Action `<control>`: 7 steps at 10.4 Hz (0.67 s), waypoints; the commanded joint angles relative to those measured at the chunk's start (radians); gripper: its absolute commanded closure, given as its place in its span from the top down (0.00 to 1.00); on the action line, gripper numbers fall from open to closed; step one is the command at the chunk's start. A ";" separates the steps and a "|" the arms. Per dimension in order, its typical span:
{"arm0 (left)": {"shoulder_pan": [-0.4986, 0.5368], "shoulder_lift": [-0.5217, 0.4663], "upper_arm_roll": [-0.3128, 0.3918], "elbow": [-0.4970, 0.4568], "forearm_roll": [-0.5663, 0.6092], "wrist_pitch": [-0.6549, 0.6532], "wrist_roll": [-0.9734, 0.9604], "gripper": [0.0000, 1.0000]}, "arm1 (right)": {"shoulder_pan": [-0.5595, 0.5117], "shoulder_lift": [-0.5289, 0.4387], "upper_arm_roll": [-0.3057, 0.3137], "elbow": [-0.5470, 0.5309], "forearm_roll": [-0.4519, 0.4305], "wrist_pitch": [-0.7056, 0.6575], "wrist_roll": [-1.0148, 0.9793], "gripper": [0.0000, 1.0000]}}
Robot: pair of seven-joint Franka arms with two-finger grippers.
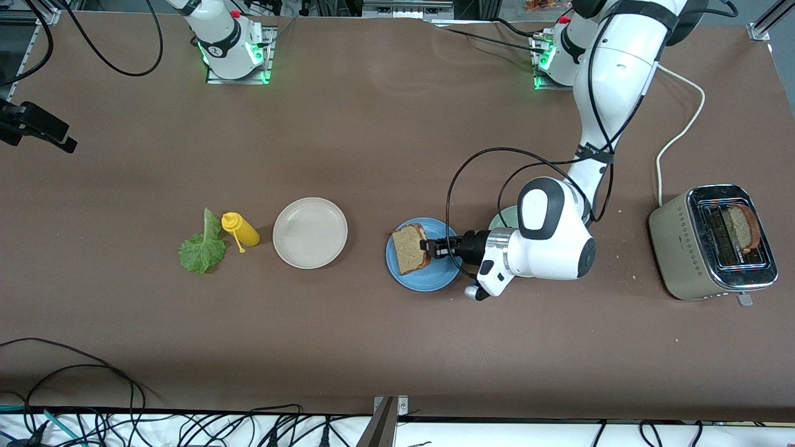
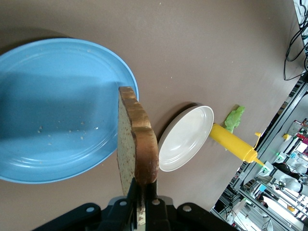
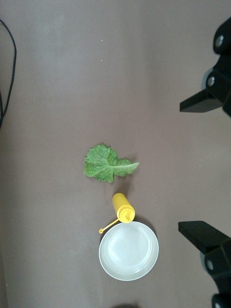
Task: Make sandwich in blue plate with both arms
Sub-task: 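Carry the bread slice over the blue plate and lower it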
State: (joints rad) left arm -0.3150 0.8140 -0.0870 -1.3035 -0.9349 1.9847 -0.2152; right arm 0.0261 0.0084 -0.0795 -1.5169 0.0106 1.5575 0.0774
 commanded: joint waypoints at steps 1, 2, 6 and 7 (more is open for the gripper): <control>-0.006 0.020 0.018 0.024 -0.024 -0.001 0.092 0.00 | -0.006 -0.001 0.000 0.012 0.019 -0.011 -0.008 1.00; -0.006 0.022 0.018 0.024 -0.024 -0.001 0.095 0.00 | -0.006 -0.002 0.000 0.012 0.019 -0.011 -0.008 1.00; -0.006 0.036 0.019 0.026 -0.024 -0.001 0.099 0.00 | -0.006 -0.001 0.000 0.012 0.019 -0.013 -0.008 1.00; -0.006 0.039 0.019 0.024 -0.024 -0.001 0.099 0.00 | -0.006 -0.001 0.000 0.012 0.019 -0.011 -0.008 1.00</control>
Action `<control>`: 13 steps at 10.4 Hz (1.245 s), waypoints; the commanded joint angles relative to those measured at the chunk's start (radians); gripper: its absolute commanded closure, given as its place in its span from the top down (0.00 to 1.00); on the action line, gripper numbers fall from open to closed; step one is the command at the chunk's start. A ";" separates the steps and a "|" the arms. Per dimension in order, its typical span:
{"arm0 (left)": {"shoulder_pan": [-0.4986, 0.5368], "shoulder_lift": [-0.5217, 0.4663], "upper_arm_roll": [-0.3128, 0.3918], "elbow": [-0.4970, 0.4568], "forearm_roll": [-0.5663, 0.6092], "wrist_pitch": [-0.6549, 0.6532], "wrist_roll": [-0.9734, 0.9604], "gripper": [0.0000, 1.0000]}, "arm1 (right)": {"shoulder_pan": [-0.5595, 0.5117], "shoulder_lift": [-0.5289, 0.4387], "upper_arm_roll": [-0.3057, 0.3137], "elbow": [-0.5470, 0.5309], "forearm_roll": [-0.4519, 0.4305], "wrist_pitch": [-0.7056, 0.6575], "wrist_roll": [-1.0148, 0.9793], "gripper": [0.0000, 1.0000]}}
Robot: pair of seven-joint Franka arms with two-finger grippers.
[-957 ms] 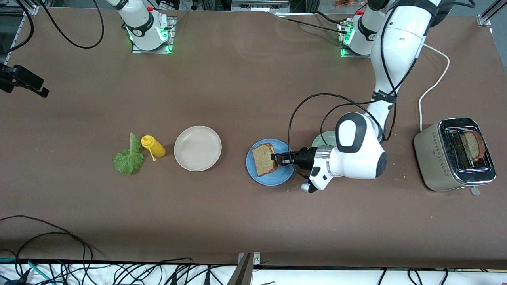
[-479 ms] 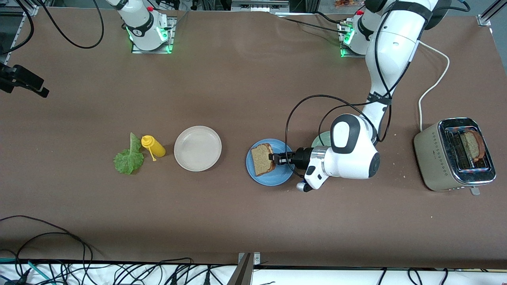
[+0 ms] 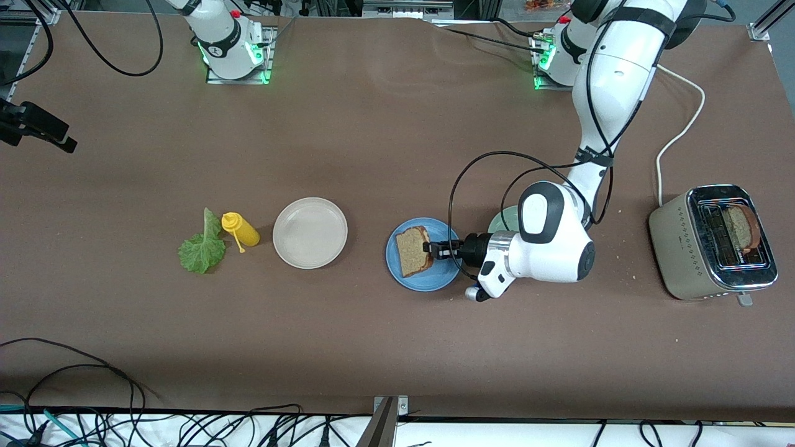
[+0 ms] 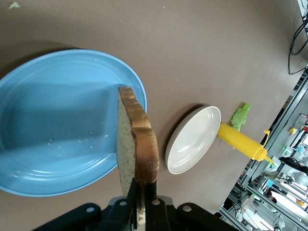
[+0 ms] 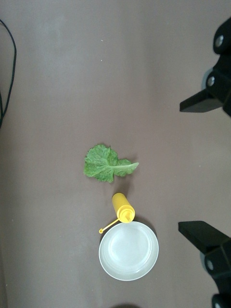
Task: Make sandwich in blue plate with both arms
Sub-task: 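Carry the bread slice over the blue plate and lower it, then open the left gripper and withdraw it toward the toaster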
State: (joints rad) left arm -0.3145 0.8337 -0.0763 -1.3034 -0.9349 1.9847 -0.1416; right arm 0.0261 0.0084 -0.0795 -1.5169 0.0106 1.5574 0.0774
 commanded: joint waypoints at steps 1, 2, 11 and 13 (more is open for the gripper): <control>-0.006 0.022 0.010 0.026 -0.024 0.000 0.025 0.00 | -0.006 -0.001 0.000 0.012 0.019 -0.013 -0.008 1.00; -0.006 0.028 0.016 0.026 -0.024 -0.001 0.027 0.00 | -0.006 -0.001 0.000 0.012 0.019 -0.013 -0.008 1.00; 0.063 0.031 0.032 0.004 -0.025 -0.003 0.203 1.00 | -0.006 -0.002 0.000 0.012 0.019 -0.011 -0.008 1.00; 0.077 0.031 0.046 -0.002 -0.022 -0.009 0.215 1.00 | -0.006 -0.001 0.000 0.012 0.019 -0.011 -0.008 1.00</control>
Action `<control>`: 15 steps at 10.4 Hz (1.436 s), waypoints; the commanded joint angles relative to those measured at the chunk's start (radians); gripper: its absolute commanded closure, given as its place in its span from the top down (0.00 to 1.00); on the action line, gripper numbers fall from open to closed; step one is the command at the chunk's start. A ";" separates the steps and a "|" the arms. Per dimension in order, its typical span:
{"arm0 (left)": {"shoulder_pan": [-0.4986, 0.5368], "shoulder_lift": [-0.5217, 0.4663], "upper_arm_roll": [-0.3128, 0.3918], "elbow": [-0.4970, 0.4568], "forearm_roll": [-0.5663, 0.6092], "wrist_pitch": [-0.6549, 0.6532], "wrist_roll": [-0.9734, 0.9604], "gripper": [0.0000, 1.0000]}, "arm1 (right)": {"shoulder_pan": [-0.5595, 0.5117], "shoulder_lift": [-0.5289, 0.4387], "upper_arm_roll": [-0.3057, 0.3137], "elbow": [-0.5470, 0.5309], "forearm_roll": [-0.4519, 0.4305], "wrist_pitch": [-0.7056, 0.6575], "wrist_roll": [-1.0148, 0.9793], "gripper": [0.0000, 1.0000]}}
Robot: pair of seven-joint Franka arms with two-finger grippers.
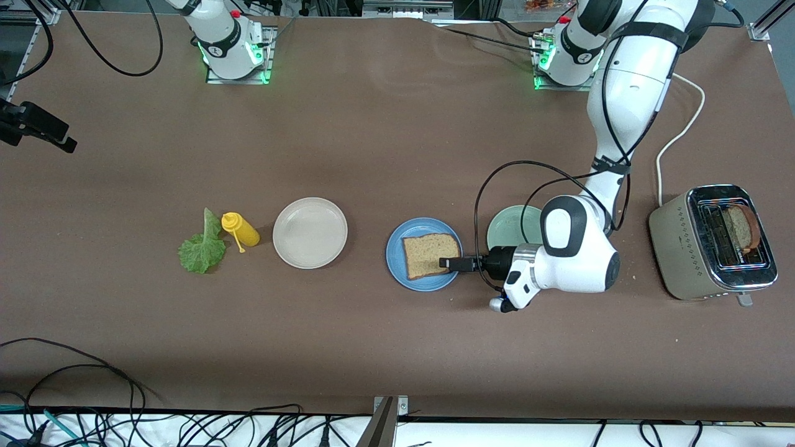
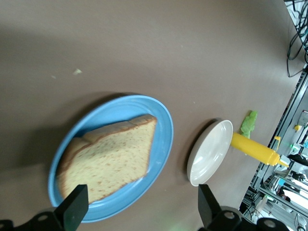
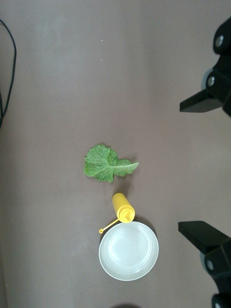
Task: Make sandwich in blue plate with both arms
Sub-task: 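Open the left gripper and withdraw it toward the toaster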
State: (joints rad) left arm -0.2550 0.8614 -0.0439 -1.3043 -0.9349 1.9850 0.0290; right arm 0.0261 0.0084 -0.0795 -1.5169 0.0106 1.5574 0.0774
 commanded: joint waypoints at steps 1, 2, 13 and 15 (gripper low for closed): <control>0.017 -0.002 0.015 0.000 0.026 -0.009 0.045 1.00 | -0.006 -0.002 0.000 0.012 0.019 -0.011 -0.008 1.00; 0.014 -0.005 0.012 0.010 0.130 -0.009 0.045 1.00 | -0.006 -0.001 0.000 0.012 0.019 -0.011 -0.008 1.00; 0.263 -0.572 0.045 -0.142 0.752 -0.199 0.037 1.00 | 0.032 0.038 0.030 -0.037 0.008 -0.068 -0.010 1.00; 0.263 -0.706 0.045 -0.177 0.848 -0.295 0.034 1.00 | 0.035 0.060 0.029 -0.058 0.006 -0.060 -0.027 1.00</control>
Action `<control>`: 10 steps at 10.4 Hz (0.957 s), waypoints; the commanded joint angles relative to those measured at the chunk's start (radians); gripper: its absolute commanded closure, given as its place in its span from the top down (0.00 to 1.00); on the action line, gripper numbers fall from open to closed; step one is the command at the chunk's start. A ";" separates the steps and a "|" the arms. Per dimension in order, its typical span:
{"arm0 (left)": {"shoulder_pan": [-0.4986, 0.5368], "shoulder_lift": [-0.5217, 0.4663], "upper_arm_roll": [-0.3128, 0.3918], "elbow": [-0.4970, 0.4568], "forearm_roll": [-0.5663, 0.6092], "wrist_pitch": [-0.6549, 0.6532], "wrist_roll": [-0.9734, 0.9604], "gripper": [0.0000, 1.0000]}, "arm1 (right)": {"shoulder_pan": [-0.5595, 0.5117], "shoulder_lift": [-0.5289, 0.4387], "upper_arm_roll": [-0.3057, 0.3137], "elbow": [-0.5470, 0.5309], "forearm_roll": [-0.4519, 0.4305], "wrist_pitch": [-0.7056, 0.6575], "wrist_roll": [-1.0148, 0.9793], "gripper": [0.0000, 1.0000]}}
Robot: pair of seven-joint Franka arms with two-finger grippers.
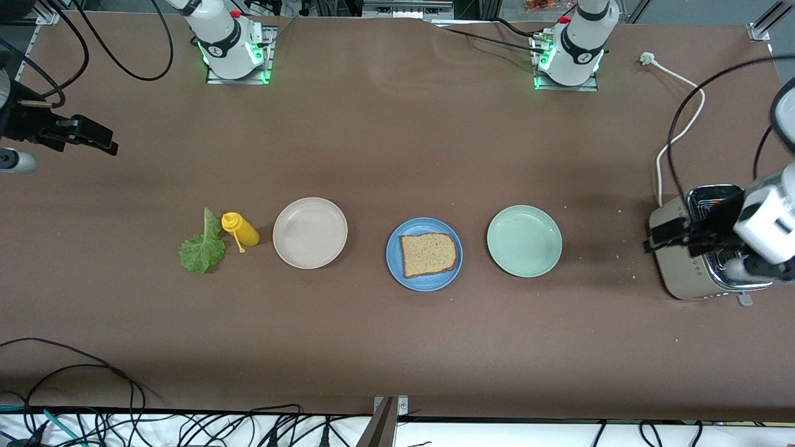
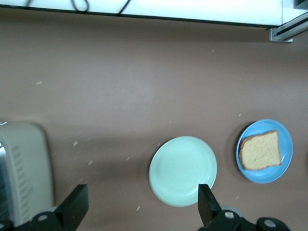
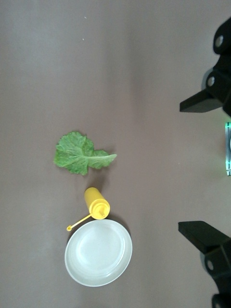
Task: Make sandwich in blue plate with both arms
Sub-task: 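Reach the right gripper to the lettuce leaf and grasp its stem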
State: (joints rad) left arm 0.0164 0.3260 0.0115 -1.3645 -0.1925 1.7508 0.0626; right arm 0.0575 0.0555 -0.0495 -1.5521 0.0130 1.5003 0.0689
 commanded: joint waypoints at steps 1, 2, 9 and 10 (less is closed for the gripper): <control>-0.010 -0.215 -0.013 -0.117 0.141 -0.138 -0.004 1.00 | 0.002 0.033 -0.003 -0.034 0.005 -0.011 -0.006 1.00; -0.010 -0.253 -0.013 -0.119 0.160 -0.181 -0.007 1.00 | 0.002 0.058 -0.003 -0.049 0.001 0.004 -0.003 1.00; -0.015 -0.348 -0.024 -0.159 0.288 -0.284 -0.084 1.00 | -0.005 0.173 -0.009 -0.426 -0.027 0.513 -0.001 0.97; -0.015 -0.340 -0.022 -0.148 0.286 -0.287 -0.084 1.00 | -0.005 0.200 -0.009 -0.480 -0.027 0.608 -0.001 0.97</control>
State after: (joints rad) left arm 0.0117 -0.0030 -0.0065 -1.5036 0.0549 1.4721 -0.0047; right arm 0.0545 0.2516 -0.0576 -1.8877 -0.0022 1.9229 0.0667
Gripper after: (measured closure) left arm 0.000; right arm 0.022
